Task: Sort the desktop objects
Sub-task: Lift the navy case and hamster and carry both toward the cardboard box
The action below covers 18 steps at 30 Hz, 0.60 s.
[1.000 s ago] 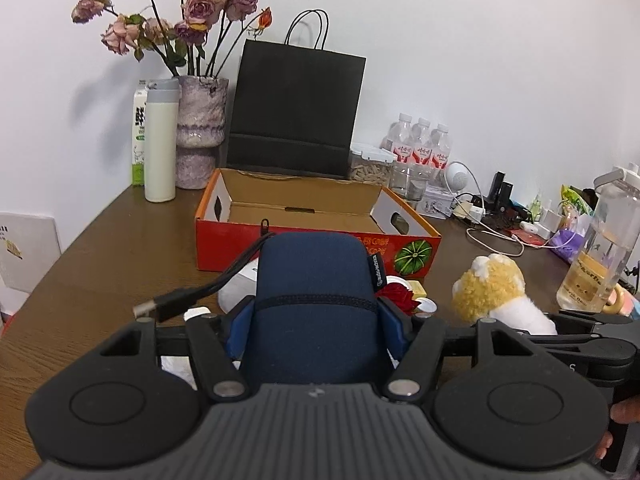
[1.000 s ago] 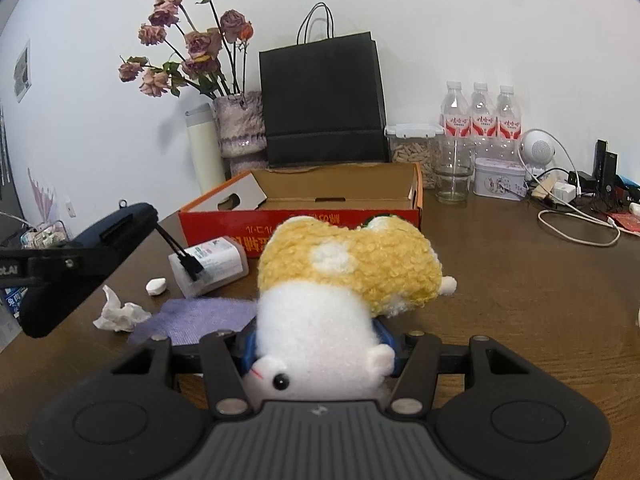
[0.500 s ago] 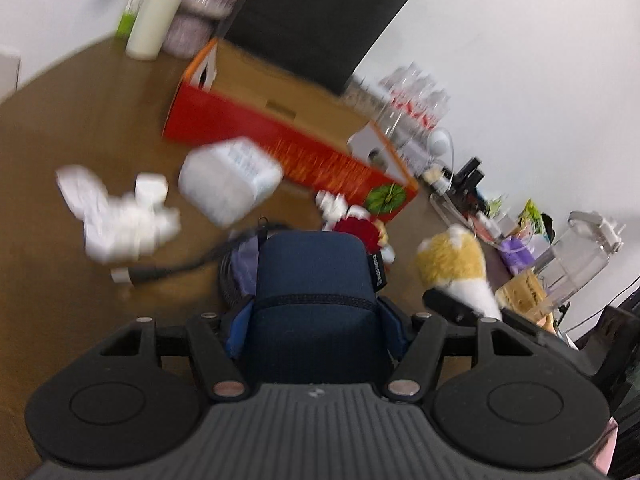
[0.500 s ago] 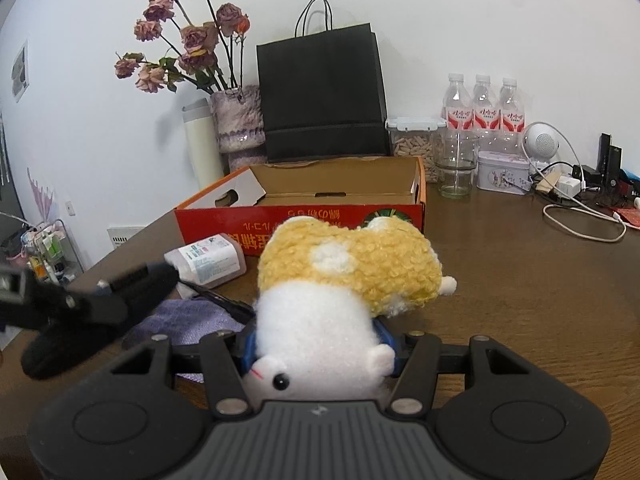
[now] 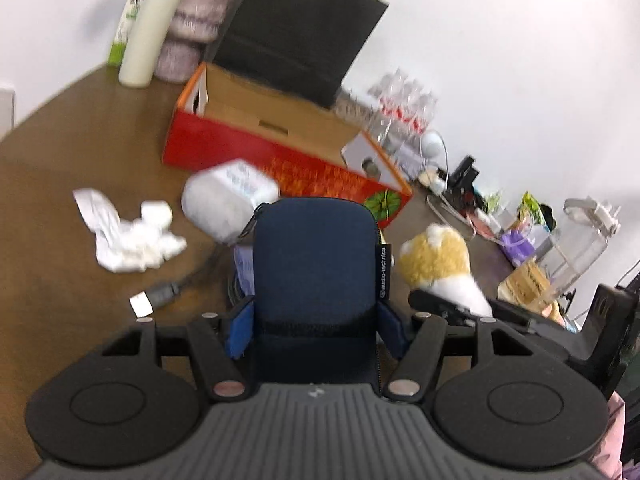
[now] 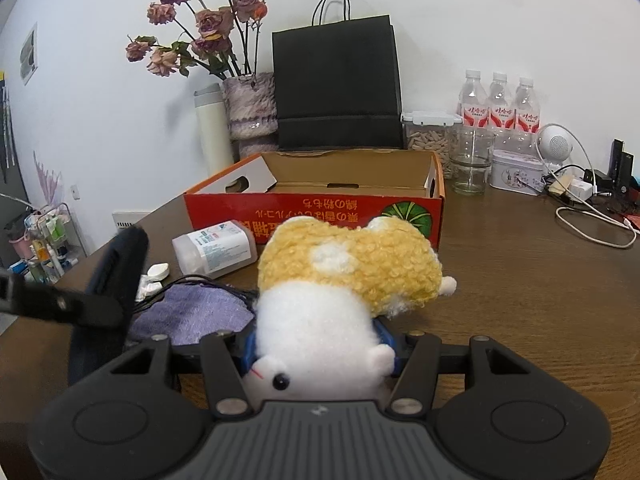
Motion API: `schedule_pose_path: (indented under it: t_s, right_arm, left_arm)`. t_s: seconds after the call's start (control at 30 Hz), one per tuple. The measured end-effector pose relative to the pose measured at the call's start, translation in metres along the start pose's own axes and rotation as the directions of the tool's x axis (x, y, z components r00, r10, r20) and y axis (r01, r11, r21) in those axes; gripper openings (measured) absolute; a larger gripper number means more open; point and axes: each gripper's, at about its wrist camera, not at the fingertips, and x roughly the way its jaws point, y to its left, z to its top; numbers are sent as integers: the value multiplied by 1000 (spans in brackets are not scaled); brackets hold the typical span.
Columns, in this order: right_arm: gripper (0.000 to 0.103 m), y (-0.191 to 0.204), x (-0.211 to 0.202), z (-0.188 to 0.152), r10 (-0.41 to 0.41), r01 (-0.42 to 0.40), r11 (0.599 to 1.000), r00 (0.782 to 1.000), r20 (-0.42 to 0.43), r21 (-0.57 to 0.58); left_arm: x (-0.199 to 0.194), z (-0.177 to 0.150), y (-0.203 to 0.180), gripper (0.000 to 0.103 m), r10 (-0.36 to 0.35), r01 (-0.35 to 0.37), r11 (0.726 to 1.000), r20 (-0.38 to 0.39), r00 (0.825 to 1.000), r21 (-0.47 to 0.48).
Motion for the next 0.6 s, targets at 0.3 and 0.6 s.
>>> schedule_pose_path:
  t_s: [0.3,0.6]
  right_arm:
    - [54,2,4,18,-4,4,1000,999,40,-16]
    - [54,7,25,66,-2,9,999,991,135,-50]
  left_arm:
    - [-2,26,-7,64,7,-10,999,88,996,36]
    - [17,74,-16,64,11,-25,997,181,983,72]
